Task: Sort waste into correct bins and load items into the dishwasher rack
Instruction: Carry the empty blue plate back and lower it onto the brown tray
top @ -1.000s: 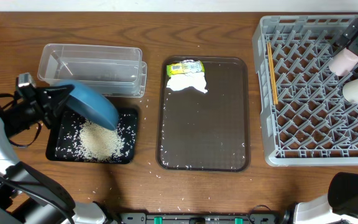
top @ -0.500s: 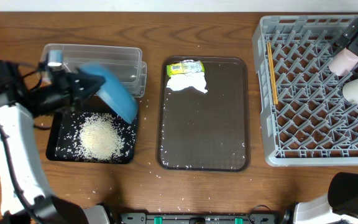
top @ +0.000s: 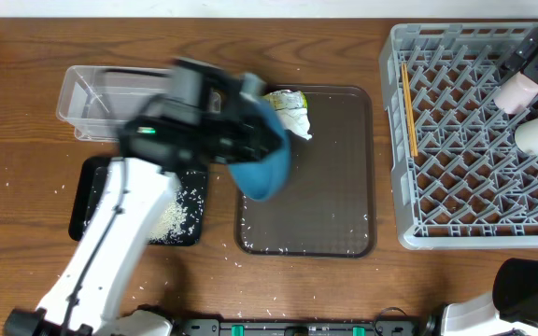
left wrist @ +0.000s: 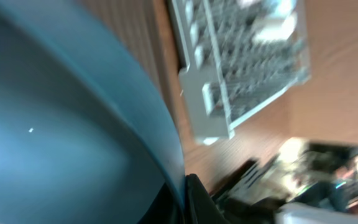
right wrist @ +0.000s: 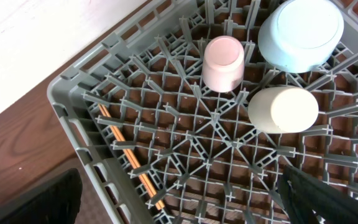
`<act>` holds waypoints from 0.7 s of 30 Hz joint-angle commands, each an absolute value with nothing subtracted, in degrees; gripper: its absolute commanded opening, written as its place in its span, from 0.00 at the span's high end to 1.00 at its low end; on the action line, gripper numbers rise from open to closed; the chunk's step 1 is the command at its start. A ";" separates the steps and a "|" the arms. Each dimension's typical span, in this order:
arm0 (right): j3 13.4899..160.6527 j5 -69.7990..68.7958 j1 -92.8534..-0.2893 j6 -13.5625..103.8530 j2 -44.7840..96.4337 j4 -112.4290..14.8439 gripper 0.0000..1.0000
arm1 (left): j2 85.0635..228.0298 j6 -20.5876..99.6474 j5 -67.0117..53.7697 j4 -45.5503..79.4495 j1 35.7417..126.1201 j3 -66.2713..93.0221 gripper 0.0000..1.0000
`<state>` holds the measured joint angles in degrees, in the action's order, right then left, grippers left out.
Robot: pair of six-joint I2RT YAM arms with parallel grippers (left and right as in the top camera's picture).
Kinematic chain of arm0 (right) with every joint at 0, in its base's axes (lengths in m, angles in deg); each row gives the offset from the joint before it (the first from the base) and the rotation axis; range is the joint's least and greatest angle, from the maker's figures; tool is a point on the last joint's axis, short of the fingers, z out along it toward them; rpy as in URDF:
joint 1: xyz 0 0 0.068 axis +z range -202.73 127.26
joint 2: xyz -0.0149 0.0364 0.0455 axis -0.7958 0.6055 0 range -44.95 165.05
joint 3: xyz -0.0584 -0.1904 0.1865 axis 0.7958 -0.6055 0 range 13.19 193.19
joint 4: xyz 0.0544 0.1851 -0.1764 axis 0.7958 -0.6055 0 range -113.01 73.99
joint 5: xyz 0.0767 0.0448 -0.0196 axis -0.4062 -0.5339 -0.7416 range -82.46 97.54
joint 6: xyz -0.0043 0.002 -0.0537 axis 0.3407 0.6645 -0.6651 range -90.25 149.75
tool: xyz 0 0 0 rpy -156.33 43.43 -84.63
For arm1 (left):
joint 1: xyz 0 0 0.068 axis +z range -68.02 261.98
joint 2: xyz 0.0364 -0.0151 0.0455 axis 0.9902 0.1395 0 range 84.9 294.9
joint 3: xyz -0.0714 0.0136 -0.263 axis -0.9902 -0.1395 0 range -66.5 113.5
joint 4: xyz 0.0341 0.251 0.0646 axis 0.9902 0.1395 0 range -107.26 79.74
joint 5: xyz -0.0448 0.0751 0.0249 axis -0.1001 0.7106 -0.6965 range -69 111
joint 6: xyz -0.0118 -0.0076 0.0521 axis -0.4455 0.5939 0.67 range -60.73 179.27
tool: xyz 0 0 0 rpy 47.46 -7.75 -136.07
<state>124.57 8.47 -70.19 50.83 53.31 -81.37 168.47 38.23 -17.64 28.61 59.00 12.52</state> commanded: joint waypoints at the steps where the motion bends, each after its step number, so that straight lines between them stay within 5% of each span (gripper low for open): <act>1: 124.89 8.82 -70.30 51.55 53.35 -81.48 0.01 | 171.77 37.46 -5.13 28.35 51.48 13.83 0.94; 9: 124.89 8.82 -70.30 51.55 53.35 -81.48 0.01 | 178.35 37.53 1.42 28.48 40.88 13.83 0.94; 21: 124.87 8.82 -70.34 51.55 53.35 -81.59 0.01 | 181.32 37.53 3.50 29.13 38.76 13.40 0.93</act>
